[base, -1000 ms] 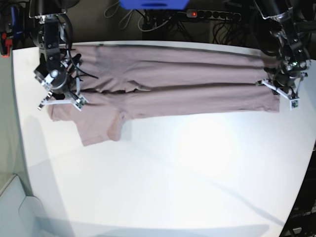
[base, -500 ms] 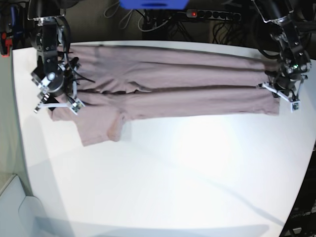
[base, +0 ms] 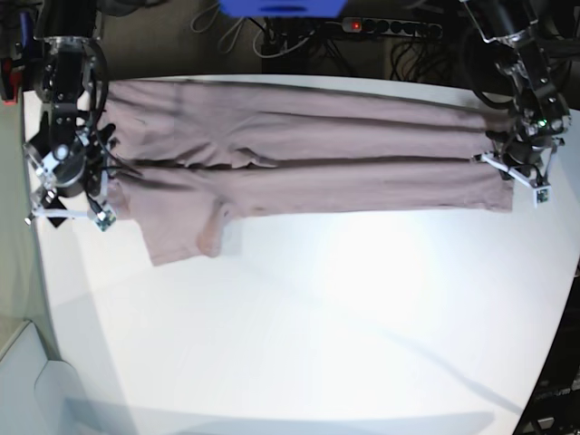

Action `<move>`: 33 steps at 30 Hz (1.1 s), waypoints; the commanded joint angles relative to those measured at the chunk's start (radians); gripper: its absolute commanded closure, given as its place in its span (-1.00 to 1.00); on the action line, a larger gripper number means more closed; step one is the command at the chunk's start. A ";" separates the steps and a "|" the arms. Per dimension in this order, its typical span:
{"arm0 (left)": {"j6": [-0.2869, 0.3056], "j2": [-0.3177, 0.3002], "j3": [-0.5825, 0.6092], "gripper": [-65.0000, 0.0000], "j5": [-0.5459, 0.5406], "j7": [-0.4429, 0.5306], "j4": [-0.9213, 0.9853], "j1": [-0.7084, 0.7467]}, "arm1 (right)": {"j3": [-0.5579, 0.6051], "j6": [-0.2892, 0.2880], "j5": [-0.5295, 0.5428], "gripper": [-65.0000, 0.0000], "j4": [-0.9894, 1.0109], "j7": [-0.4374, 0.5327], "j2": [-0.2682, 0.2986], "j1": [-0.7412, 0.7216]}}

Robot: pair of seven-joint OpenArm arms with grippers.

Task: Layout the t-shirt on the table in an organized manner, then fold the t-shirt properly
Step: 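Release the right gripper and move it to the sleeve end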

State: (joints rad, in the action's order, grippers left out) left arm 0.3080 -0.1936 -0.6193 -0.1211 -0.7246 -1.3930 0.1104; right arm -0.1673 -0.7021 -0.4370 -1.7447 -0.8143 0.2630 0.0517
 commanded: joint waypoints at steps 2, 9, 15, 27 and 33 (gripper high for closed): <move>-0.003 -0.002 0.002 0.99 0.013 -0.039 0.002 0.002 | 0.001 0.004 -0.010 -0.13 -0.016 -0.049 -0.012 -0.080; -0.003 -0.002 0.002 0.99 0.013 -0.045 -0.004 0.005 | 0.001 0.004 -0.010 -0.13 0.134 -0.181 -0.187 -0.344; -0.003 -0.002 -0.003 0.99 0.013 -0.045 -0.006 0.012 | -0.005 0.004 -0.010 -0.12 0.351 -0.175 -0.255 -0.436; -0.003 0.000 -0.003 0.99 0.013 -0.049 -0.007 0.013 | -0.041 0.004 -0.010 -0.12 0.581 -0.020 -0.258 -0.456; -0.003 0.000 -0.003 0.99 0.013 -0.049 -0.007 0.015 | -0.074 0.004 -0.010 0.20 0.635 -0.001 -0.256 -0.456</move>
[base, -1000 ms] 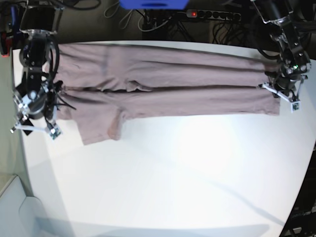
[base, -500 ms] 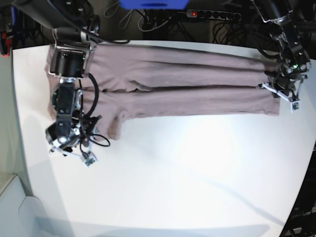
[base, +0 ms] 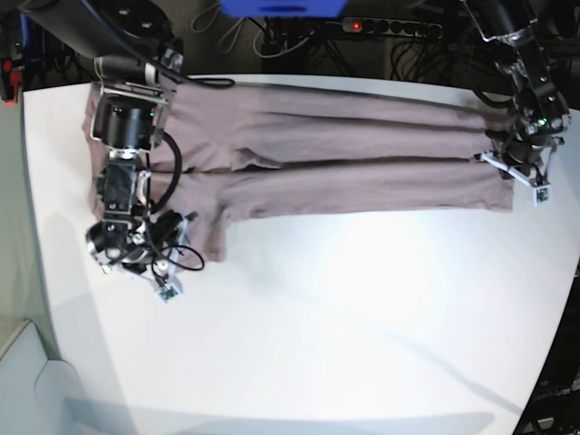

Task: Layout the t-shirt on the table in an organized manner, then fold the t-shirt properly
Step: 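Release the right gripper and move it to the sleeve end, then grasp the sleeve end with the right gripper and tuck it under the fold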

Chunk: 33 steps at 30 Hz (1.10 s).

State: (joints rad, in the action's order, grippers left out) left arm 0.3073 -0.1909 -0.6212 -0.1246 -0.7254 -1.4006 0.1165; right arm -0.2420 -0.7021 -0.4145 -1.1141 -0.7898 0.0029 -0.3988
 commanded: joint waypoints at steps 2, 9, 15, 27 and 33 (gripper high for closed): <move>-0.003 -0.003 -0.001 0.99 0.016 -0.049 0.000 0.009 | 0.000 0.004 -0.033 0.48 0.022 -0.027 0.006 -0.001; -0.003 -0.003 -0.001 0.99 0.016 -0.046 0.000 0.009 | -0.001 0.004 -0.033 1.00 0.030 -0.036 0.019 0.027; -0.003 -0.003 0.002 0.99 0.016 -0.041 0.000 0.007 | 0.002 0.004 -0.033 1.00 -0.226 -0.122 0.018 0.093; -0.003 -0.003 0.002 0.99 0.016 -0.040 0.000 -0.002 | 0.043 0.004 -0.031 1.00 -0.599 -0.336 0.013 0.179; -0.003 -0.003 0.002 0.99 0.016 -0.038 0.000 -0.004 | 0.048 0.004 -0.031 0.98 -0.490 -0.354 -0.008 0.122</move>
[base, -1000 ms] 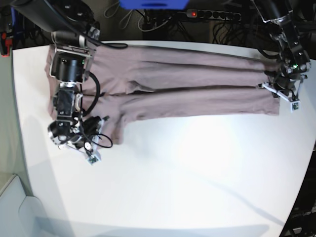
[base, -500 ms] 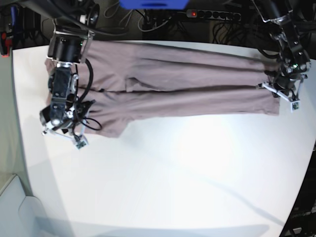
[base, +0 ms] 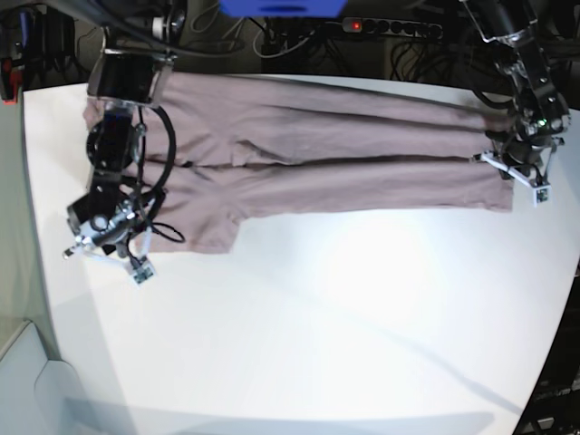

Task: Layout the t-shirt on the table in an organized manner, then fold the t-shirt properly
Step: 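Grasp the sleeve end with the right gripper and tuck it under the fold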

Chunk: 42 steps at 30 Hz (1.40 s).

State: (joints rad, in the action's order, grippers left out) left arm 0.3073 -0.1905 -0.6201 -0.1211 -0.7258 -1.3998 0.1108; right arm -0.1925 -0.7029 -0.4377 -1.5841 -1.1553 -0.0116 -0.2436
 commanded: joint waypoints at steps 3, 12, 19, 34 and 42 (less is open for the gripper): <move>-0.003 -0.004 0.001 0.99 0.013 -0.038 0.000 0.002 | -0.002 0.005 -0.010 0.69 0.080 0.011 0.008 -0.075; -0.003 -0.004 0.001 0.99 0.013 -0.038 0.000 0.002 | -0.035 0.005 -0.010 -0.12 0.284 0.053 0.015 -0.211; -0.003 -0.004 0.001 0.99 0.013 -0.038 0.000 0.008 | -0.169 0.005 -0.010 -0.12 0.526 0.137 0.048 -0.296; -0.003 -0.004 -0.002 0.99 0.013 -0.038 0.000 0.008 | -0.209 0.005 -0.010 1.00 0.572 0.156 0.051 -0.264; -0.003 -0.002 -0.002 0.99 0.013 -0.039 0.000 0.007 | -0.207 0.005 -0.008 1.00 0.308 0.030 0.048 -0.201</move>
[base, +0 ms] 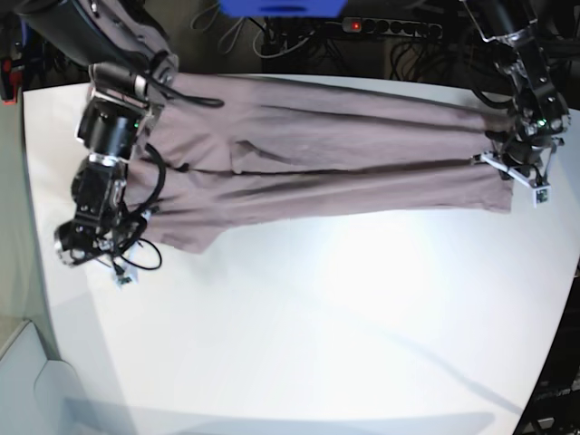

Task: Layout the t-shirt on the table in an organized manner, then fold the t-shirt properly
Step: 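Grasp the sleeve end with the right gripper and tuck it under the fold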

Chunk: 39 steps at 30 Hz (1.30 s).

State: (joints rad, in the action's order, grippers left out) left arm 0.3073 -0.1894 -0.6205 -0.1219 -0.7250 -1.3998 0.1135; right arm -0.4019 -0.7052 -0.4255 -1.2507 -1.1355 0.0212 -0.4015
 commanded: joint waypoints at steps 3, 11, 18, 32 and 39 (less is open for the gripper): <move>-0.003 -0.003 -0.002 0.99 0.014 -0.040 0.000 0.002 | 0.022 0.007 -0.020 1.00 -0.191 -0.084 -0.004 0.011; -0.003 -0.003 0.001 0.99 0.014 -0.040 0.004 -0.019 | 0.192 0.007 -0.020 1.00 -0.620 -0.261 -0.005 0.189; -0.003 -0.003 0.001 0.99 0.014 -0.038 0.007 -0.022 | 0.237 0.007 -0.020 1.00 -0.731 -0.261 -0.033 0.352; -0.003 -0.003 0.001 0.99 0.014 -0.038 0.007 -0.022 | 0.237 0.007 -0.020 1.00 -0.717 -0.194 -0.119 0.554; -0.003 -0.003 0.000 0.99 0.012 -0.038 0.001 -0.022 | 0.235 0.007 -0.020 1.00 -0.591 -0.133 -0.112 0.537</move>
State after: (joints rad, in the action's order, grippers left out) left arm 0.3111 -0.1848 -0.6182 -0.1249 -0.7322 -1.3930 0.0906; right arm -0.1669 -0.7033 -0.4381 -1.8244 -1.2694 -0.0959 0.1467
